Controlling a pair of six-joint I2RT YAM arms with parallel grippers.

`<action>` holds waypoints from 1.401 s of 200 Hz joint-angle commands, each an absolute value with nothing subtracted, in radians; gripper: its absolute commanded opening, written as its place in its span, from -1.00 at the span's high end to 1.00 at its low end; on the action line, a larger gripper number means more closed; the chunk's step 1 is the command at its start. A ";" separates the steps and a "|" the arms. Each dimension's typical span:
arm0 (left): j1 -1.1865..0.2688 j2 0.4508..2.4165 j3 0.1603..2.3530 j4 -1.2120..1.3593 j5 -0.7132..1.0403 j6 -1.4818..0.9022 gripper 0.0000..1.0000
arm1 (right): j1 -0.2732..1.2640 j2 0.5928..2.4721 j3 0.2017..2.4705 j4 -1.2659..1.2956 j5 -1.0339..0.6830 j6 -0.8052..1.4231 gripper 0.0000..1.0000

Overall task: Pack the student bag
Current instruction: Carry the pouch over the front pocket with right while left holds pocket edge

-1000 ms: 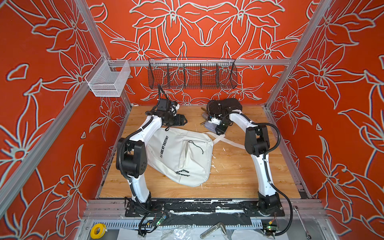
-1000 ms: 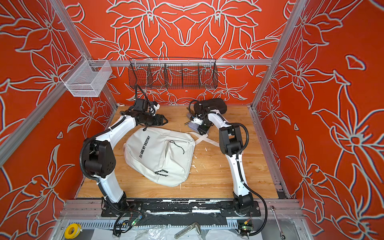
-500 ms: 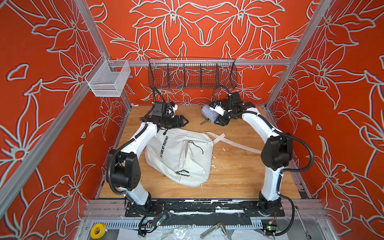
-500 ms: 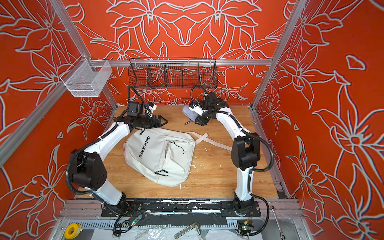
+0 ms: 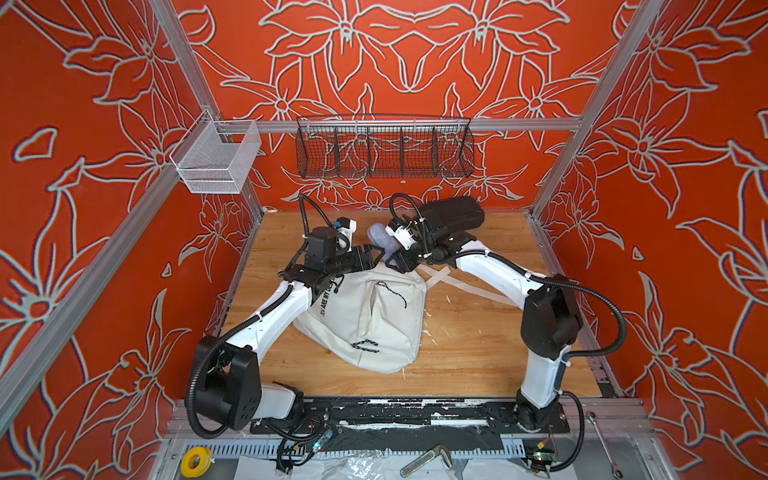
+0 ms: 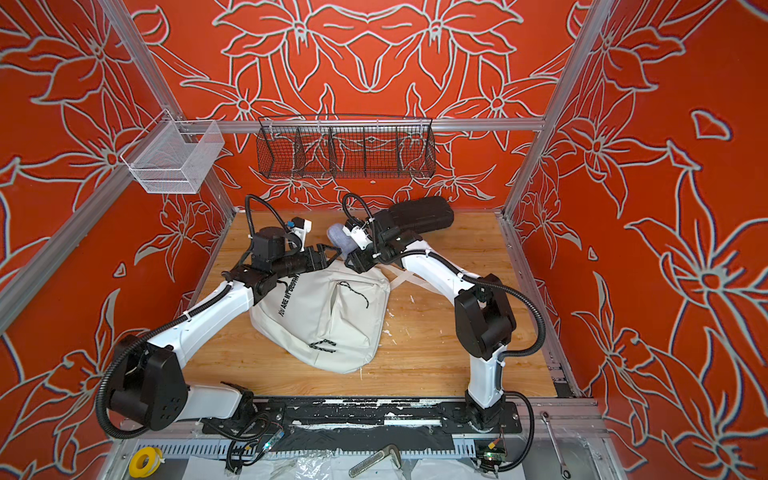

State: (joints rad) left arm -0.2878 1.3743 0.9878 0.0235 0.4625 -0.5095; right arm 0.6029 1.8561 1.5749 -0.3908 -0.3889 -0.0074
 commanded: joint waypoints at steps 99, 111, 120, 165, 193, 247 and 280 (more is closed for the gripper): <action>-0.327 1.343 0.845 0.326 0.353 -0.664 -0.41 | 0.707 1.740 1.463 -0.176 -0.301 0.240 0.32; -0.327 1.334 0.842 0.318 0.340 -0.656 -0.42 | 0.716 1.734 1.450 -0.156 -0.301 0.241 0.31; -0.327 1.330 0.840 0.312 0.339 -0.646 -0.41 | 0.718 1.732 1.442 -0.145 -0.303 0.248 0.31; -0.326 1.333 0.852 0.301 0.372 -0.605 0.14 | 0.755 1.742 1.436 -0.169 -0.336 0.209 0.25; -0.318 1.313 0.865 0.236 0.377 -0.558 0.51 | 0.762 1.729 1.422 -0.203 -0.292 0.219 -0.08; -0.121 1.297 1.004 -0.168 0.559 -0.461 0.66 | 0.763 1.594 1.213 -0.201 -0.264 0.474 -0.26; -0.064 1.339 1.103 -0.391 0.610 -0.336 0.67 | 0.806 1.651 1.261 -0.335 -0.165 0.595 -0.23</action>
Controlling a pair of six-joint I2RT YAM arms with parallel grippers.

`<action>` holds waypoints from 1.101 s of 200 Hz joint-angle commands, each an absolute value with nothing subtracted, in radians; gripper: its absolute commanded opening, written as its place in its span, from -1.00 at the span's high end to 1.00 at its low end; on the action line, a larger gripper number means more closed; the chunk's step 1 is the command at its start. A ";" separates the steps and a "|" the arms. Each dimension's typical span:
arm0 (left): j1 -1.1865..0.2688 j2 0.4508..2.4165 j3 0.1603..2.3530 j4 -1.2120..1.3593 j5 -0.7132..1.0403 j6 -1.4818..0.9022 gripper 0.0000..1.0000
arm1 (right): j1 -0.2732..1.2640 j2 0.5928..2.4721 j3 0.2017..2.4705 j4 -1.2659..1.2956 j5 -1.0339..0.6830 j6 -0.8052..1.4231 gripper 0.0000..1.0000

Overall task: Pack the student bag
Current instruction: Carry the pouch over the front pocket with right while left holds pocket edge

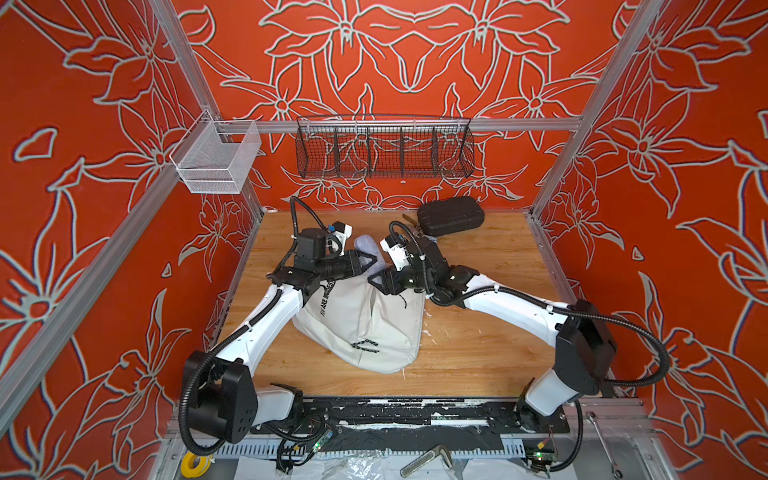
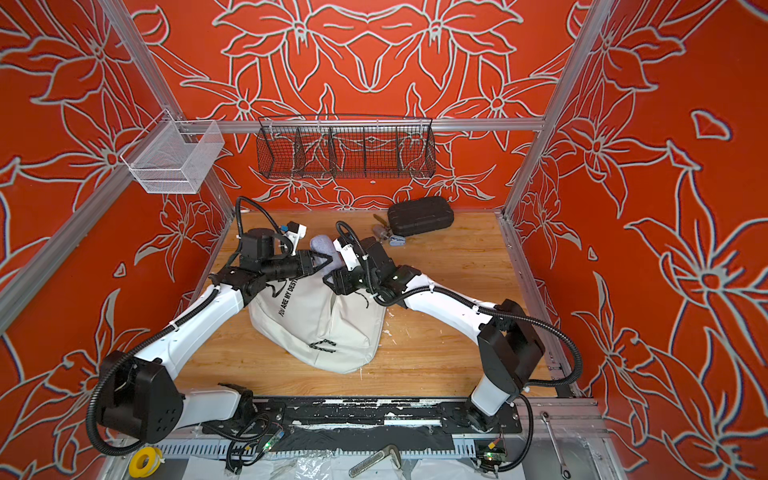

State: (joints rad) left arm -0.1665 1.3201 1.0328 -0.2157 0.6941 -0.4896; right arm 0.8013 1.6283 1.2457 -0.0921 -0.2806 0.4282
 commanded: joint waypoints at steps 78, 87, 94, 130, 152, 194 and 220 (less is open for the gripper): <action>-0.007 1.313 1.071 -0.493 0.566 -0.251 0.66 | 0.834 1.764 1.299 -0.236 -0.263 0.629 -0.23; -0.005 1.317 1.062 -0.465 0.586 -0.264 0.66 | 0.837 1.745 1.272 -0.161 -0.309 0.581 -0.27; -0.005 1.324 1.057 -0.438 0.613 -0.283 0.66 | 0.840 1.737 1.262 -0.134 -0.334 0.536 -0.31; -0.005 1.388 1.065 -0.348 0.713 -0.364 0.66 | 0.876 1.725 1.224 -0.164 -0.295 0.295 -0.60; -0.005 1.405 1.076 -0.348 0.730 -0.358 0.66 | 0.875 1.692 1.151 -0.085 -0.247 0.298 -0.95; -0.005 1.402 1.106 -0.503 0.615 -0.225 0.67 | 0.873 1.770 1.333 -0.382 -0.065 0.501 -0.82; -0.004 1.381 1.106 -0.546 0.562 -0.180 0.67 | 0.874 1.848 1.423 -0.508 -0.030 0.652 -0.63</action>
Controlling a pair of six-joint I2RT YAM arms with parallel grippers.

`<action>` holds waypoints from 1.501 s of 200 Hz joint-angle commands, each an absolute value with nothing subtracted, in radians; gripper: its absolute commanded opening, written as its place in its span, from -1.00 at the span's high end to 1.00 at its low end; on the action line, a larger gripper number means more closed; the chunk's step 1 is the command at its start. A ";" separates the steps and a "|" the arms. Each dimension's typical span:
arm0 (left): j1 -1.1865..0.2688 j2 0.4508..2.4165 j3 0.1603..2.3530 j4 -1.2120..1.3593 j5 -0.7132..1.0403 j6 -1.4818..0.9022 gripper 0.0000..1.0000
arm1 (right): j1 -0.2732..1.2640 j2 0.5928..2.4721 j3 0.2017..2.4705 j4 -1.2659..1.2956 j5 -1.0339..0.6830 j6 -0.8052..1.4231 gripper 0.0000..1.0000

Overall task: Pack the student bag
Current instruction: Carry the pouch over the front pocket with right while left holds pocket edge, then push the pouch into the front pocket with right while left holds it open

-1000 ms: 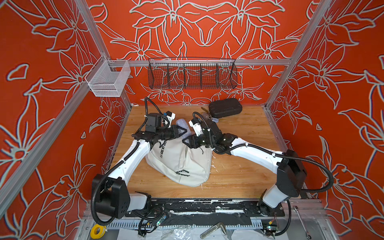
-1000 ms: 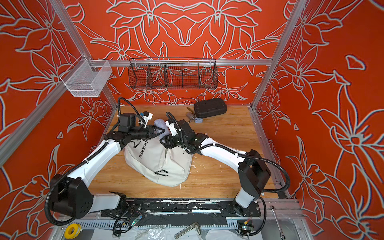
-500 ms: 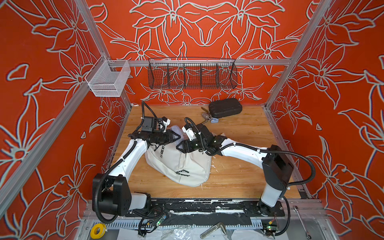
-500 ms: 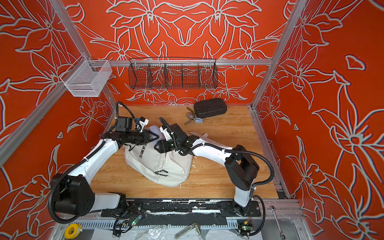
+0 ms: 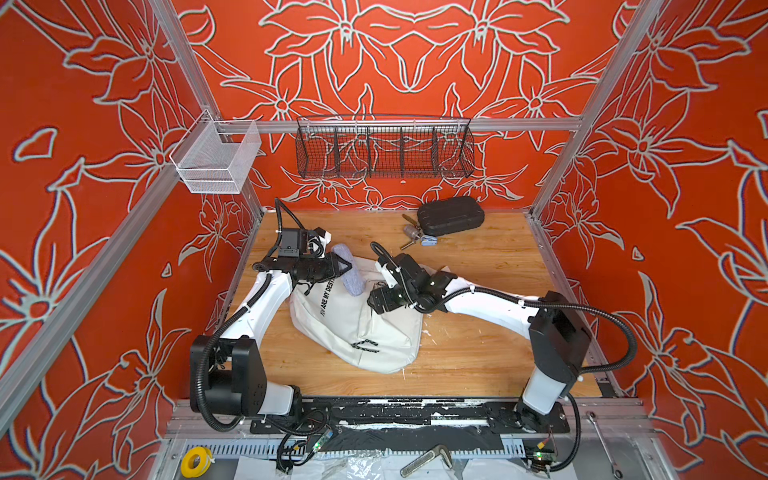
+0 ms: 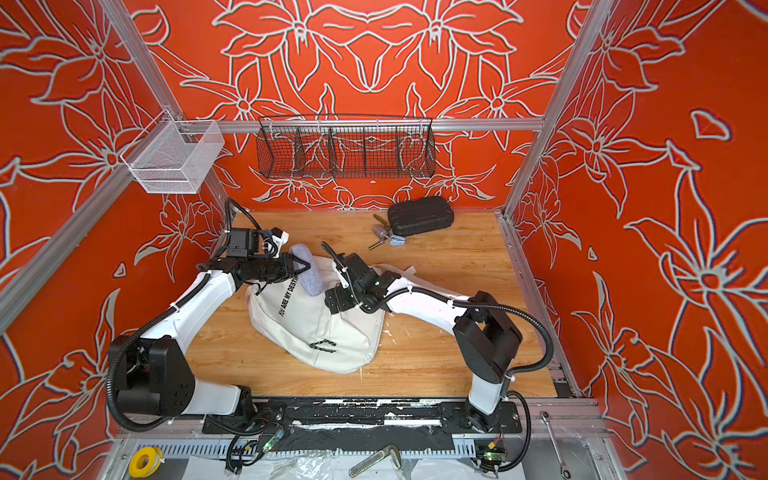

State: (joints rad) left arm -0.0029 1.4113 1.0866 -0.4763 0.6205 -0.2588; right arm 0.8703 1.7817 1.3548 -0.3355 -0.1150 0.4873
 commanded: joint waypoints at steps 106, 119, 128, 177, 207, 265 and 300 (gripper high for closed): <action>-0.011 1.374 1.050 -0.504 0.619 -0.226 0.67 | 0.867 2.009 1.566 -0.557 -0.059 0.697 0.27; -0.018 1.371 1.030 -0.474 0.633 -0.256 0.67 | 0.867 1.998 1.555 -0.564 -0.065 0.694 0.59; -0.027 1.369 1.014 -0.449 0.640 -0.279 0.67 | 0.867 1.977 1.540 -0.562 -0.066 0.693 0.84; -0.053 1.310 0.860 -0.207 0.669 -0.448 0.68 | 0.848 1.895 1.473 -0.527 -0.136 0.687 1.00; -0.091 1.286 0.831 -0.167 0.646 -0.486 0.69 | 0.844 1.871 1.441 -0.416 -0.216 0.675 1.00; -0.140 1.198 0.694 -0.043 0.448 -0.583 0.70 | 0.831 1.807 1.372 -0.277 -0.290 0.715 1.00; -0.168 1.207 0.621 0.115 0.419 -0.598 0.70 | 0.812 1.766 1.351 -0.205 -0.356 0.742 1.00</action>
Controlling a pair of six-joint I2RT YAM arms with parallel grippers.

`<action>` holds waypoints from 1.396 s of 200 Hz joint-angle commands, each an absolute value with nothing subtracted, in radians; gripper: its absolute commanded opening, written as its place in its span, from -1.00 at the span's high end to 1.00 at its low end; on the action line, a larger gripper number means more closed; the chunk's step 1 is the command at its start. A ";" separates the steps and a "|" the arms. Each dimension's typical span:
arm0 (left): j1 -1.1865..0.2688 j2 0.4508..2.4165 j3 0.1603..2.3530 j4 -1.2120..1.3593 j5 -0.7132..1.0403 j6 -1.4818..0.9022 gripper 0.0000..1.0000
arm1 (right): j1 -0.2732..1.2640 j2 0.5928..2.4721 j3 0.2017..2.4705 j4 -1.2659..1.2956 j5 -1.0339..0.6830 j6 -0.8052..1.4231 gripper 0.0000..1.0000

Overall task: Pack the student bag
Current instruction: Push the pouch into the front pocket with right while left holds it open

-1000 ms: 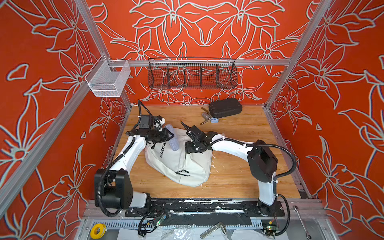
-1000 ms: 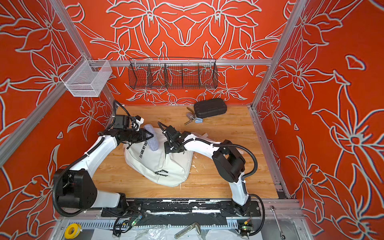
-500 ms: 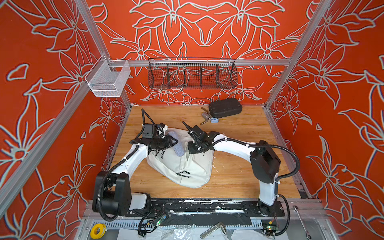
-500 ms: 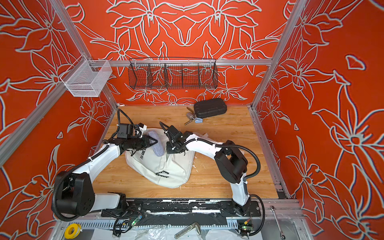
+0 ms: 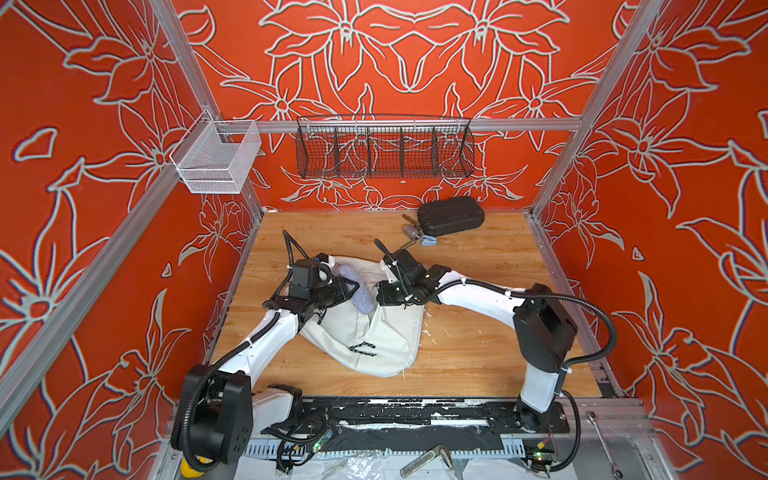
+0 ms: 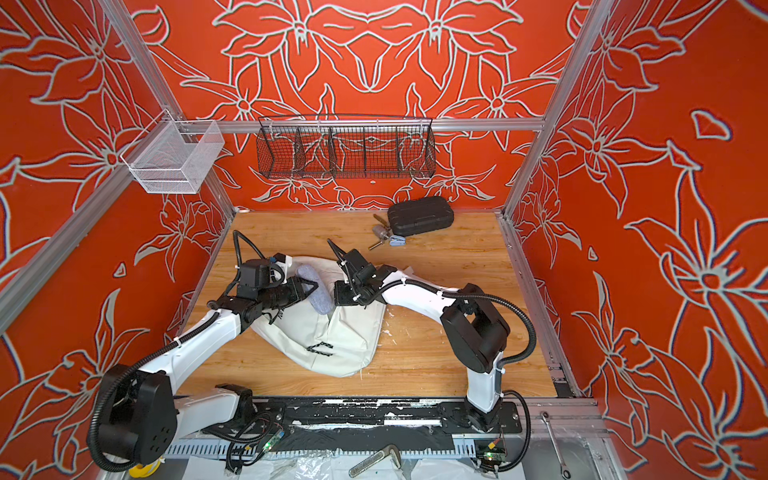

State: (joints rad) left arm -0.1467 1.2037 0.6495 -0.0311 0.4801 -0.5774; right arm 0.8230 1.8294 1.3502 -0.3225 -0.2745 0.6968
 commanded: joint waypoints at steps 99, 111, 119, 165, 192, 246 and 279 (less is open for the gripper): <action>-0.186 1.265 0.573 0.330 0.513 -0.699 0.64 | 0.761 1.828 1.359 -0.002 -0.569 0.874 1.00; -0.186 1.304 0.590 0.346 0.585 -0.704 0.64 | 0.759 1.829 1.361 -0.005 -0.559 0.866 1.00; -0.186 1.320 0.599 0.347 0.636 -0.698 0.64 | 0.758 1.827 1.367 -0.013 -0.551 0.855 1.00; -0.186 1.232 0.569 0.278 0.758 -0.576 0.62 | 0.721 1.822 1.368 -0.032 -0.551 0.823 1.00; -0.186 1.192 0.589 0.105 0.769 -0.458 0.62 | 0.697 1.822 1.382 -0.050 -0.559 0.774 1.00; -0.186 1.261 0.666 -0.044 0.818 -0.411 0.66 | 0.681 1.846 1.446 -0.091 -0.597 0.642 1.00; -0.187 1.339 0.726 -0.154 0.834 -0.357 0.68 | 0.680 1.853 1.475 -0.103 -0.601 0.557 1.00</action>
